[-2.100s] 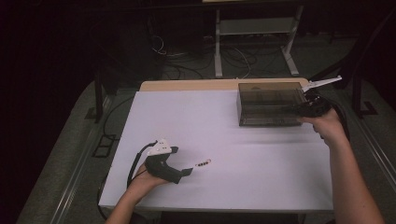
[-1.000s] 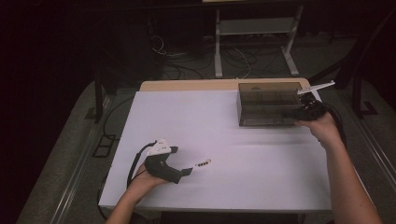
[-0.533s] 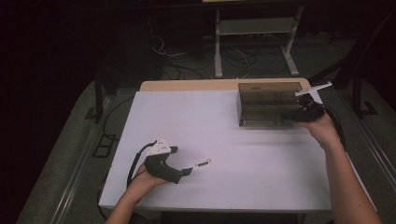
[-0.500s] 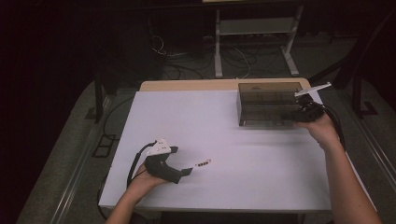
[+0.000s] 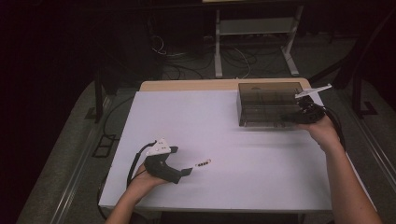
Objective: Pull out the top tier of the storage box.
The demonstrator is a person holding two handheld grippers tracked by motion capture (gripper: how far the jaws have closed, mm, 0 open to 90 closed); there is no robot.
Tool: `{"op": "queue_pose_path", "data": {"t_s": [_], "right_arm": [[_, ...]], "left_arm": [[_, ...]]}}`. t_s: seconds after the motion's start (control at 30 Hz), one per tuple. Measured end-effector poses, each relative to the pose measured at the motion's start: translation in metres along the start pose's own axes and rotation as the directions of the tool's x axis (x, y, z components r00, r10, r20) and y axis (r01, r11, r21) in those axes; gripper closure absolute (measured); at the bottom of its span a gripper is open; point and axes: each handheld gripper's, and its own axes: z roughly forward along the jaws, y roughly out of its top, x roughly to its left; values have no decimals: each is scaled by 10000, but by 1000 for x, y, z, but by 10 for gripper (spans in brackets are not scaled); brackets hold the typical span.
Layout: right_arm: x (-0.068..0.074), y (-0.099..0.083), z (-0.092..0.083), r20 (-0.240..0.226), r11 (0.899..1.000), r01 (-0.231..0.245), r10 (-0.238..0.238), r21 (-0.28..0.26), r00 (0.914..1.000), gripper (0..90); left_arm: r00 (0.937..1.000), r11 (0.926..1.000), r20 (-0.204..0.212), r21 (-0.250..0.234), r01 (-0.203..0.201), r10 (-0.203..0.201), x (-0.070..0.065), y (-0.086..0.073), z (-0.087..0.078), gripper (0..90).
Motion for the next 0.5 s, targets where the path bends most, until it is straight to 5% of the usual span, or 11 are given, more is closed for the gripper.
{"op": "queue_pose_path", "data": {"t_s": [0.5], "right_arm": [[3,-4,-2,-124,9998,-22,24,187,9999,891]], "left_arm": [[10000,10000,31,-17,-29,29,0,1,1,0]]}}
